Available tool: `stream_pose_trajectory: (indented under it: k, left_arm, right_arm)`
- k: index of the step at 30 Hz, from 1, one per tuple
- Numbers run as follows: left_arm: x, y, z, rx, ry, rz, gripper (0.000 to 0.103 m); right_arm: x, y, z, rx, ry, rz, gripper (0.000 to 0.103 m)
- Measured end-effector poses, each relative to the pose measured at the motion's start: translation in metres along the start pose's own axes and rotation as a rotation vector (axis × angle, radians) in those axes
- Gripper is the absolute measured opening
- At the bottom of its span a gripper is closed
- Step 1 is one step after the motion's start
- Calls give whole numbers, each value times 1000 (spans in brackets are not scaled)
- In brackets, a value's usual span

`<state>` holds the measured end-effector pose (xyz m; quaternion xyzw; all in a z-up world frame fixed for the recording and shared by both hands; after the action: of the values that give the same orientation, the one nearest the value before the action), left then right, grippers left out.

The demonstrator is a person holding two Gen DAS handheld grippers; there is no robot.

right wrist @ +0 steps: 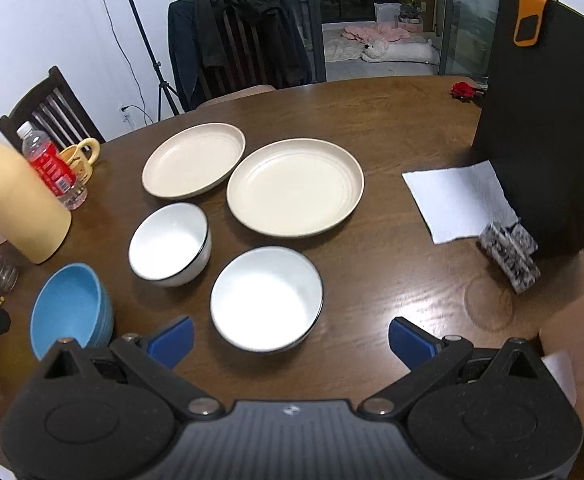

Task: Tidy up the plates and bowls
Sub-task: 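Move both open grippers across the table toward the remaining cream plates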

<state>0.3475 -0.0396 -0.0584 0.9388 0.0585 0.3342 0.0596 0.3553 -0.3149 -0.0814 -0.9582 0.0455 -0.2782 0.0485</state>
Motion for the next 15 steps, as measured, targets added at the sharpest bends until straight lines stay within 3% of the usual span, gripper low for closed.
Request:
stream_pose_trajectory:
  k: [15]
  left_arm:
    - [43,76,59,-3,-38,73,103]
  right_arm:
    - [60,25,48,16,-15,-30,103]
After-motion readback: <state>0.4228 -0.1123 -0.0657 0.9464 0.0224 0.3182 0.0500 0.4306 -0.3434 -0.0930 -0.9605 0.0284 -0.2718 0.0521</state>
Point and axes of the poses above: each gripper's, at about its wrist camera, not at the fingertips, and z roughly the way its jaws point, y to its right, x to its top, the point moved 9 cm from there along z, roughly the way its jaws point, and after that the axes turned 5 degrees about -z, right-handed, at the moved point
